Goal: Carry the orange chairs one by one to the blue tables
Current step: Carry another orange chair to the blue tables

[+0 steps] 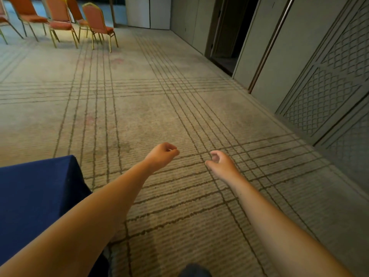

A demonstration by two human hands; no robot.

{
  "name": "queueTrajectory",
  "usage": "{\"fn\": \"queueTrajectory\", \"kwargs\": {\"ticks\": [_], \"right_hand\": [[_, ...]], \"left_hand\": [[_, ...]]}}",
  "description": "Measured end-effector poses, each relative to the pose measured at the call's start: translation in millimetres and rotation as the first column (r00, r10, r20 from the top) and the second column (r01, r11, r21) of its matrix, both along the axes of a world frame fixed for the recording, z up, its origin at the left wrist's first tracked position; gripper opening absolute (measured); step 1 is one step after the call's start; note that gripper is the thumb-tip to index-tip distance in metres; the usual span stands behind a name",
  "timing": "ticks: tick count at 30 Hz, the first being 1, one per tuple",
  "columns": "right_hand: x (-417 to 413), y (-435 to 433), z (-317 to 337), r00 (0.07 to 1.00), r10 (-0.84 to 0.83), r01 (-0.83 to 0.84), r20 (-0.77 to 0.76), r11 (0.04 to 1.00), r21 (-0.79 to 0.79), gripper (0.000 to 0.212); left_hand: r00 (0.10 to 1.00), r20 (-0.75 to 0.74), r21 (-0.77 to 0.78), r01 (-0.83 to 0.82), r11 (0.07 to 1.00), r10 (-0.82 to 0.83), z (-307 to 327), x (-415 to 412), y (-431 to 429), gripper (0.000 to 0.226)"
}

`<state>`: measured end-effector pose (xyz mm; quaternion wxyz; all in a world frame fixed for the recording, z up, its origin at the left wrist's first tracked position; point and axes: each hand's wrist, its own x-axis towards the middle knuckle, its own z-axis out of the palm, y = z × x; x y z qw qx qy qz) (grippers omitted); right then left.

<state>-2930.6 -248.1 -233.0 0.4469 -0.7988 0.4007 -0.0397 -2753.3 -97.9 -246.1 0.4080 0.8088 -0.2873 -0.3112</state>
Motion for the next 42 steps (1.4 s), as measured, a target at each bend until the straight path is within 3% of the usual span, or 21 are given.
{"fn": "queueTrajectory", "kwargs": {"ticks": [9,17,26,32,42], "right_hand": [[152.5,-160.8,-24.6,0.995,0.097,-0.097,0.005,0.995,0.016,0.050],[295.8,-330.7,-6.1,0.979,0.206,-0.206,-0.008,0.978,-0.044,0.050],[462.2,-448.5,-29.0,0.971,0.235,-0.236,-0.038,0.971,-0.035,0.049],[623.3,-512.1,-46.9,0.960,0.276,-0.277,-0.051,0.961,-0.023,0.049],[881.2,-590.5,-30.1,0.956,0.295,-0.295,-0.006,0.955,-0.032,0.049]], "left_hand": [[0.997,0.011,0.069,-0.082,0.994,0.081,-19.9,134.8,-137.2,0.031],[0.980,0.015,0.016,-0.199,0.980,0.199,-3.1,255.8,-293.6,0.017],[0.962,0.018,0.060,-0.271,0.961,0.271,-11.3,388.5,-401.9,0.024],[0.938,-0.003,0.071,-0.345,0.936,0.346,-30.3,548.2,-463.2,0.029],[0.908,-0.014,0.104,-0.415,0.904,0.419,-5.8,800.4,-535.2,0.030]]}}
